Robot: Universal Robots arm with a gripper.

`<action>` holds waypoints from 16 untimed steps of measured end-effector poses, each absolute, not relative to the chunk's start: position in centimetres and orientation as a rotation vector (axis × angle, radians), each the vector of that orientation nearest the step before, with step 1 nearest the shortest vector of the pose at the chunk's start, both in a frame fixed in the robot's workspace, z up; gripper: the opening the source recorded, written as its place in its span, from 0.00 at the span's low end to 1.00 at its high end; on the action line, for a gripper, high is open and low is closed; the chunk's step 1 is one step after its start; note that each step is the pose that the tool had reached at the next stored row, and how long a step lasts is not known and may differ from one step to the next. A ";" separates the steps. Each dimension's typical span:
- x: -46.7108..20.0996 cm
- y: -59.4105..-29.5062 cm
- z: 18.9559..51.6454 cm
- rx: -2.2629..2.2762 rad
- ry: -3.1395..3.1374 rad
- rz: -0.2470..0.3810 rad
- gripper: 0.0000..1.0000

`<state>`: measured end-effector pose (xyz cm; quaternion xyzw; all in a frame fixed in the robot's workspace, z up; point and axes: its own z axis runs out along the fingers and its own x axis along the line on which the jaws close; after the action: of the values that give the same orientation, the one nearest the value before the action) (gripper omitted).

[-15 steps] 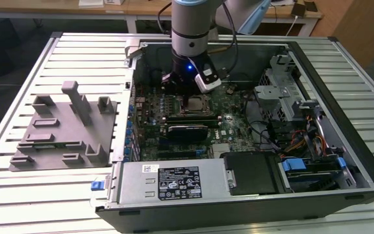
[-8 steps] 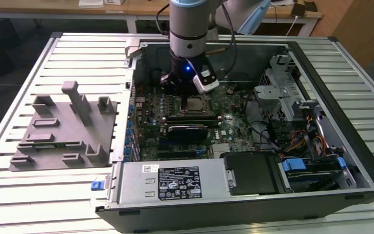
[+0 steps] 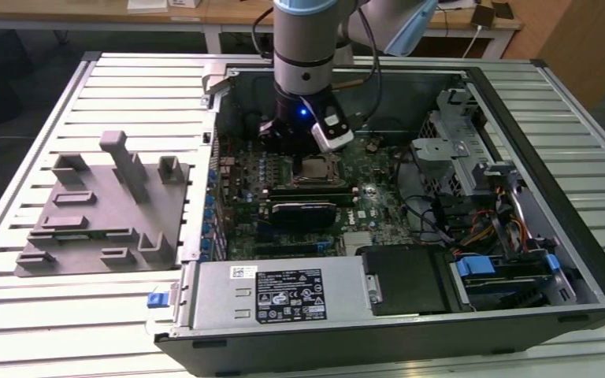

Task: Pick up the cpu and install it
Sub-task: 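Close the cpu cover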

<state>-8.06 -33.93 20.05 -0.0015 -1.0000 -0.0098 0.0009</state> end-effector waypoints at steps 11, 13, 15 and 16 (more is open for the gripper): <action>-7.8 -33.9 20.0 0.003 -3.140 -0.039 0.11; -7.8 -33.9 20.2 0.003 -3.141 -0.044 0.11; -7.8 -33.9 20.4 0.002 -3.141 -0.045 0.11; -7.9 -33.9 20.4 0.003 -3.142 -0.046 0.11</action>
<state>-7.86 -33.92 20.40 0.0008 -0.9999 -0.0148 -0.0006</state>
